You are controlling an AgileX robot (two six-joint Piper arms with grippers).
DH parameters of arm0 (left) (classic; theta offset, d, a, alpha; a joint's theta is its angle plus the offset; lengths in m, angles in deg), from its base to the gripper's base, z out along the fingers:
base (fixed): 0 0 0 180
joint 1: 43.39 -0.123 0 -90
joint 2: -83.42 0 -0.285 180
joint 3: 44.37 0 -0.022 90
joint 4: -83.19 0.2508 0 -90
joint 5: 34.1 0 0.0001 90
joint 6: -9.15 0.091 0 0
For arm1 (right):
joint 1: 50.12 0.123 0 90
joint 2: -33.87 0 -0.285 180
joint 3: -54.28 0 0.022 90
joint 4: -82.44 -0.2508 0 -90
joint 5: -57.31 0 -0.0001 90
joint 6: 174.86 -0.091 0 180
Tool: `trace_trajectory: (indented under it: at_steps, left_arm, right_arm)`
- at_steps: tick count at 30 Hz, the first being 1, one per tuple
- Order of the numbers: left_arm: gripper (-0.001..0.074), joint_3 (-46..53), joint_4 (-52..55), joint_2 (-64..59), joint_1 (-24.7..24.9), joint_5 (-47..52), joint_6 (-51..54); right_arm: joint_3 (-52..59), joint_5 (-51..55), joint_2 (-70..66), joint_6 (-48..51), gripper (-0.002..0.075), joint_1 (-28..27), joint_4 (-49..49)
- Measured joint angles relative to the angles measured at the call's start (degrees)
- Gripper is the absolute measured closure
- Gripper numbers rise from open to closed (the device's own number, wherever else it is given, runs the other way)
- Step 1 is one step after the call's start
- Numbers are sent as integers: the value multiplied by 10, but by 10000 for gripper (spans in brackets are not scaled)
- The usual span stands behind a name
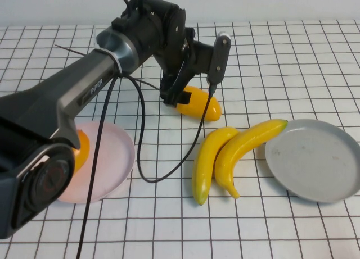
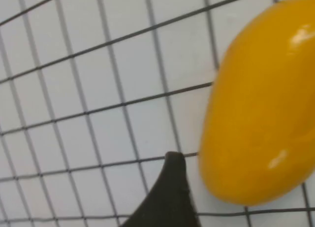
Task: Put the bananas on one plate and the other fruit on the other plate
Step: Put one type of fruit in the left plate
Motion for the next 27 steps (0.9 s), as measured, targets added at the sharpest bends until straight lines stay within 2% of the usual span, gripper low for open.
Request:
trace_trajectory:
  at_steps: [3, 6, 16, 27]
  left_arm:
    - [119, 11, -18, -4, 1, 30, 83]
    - [119, 18, -32, -12, 1, 43, 111]
    - [120, 23, -67, -43, 1, -43, 120]
    - [121, 23, -122, -67, 1, -58, 121]
  right_arm:
    - [0, 0, 0, 0, 742, 0, 0]
    - [0, 0, 0, 0, 742, 0, 0]
    - [0, 0, 0, 0, 742, 0, 0]
    - [0, 0, 0, 0, 742, 0, 0]
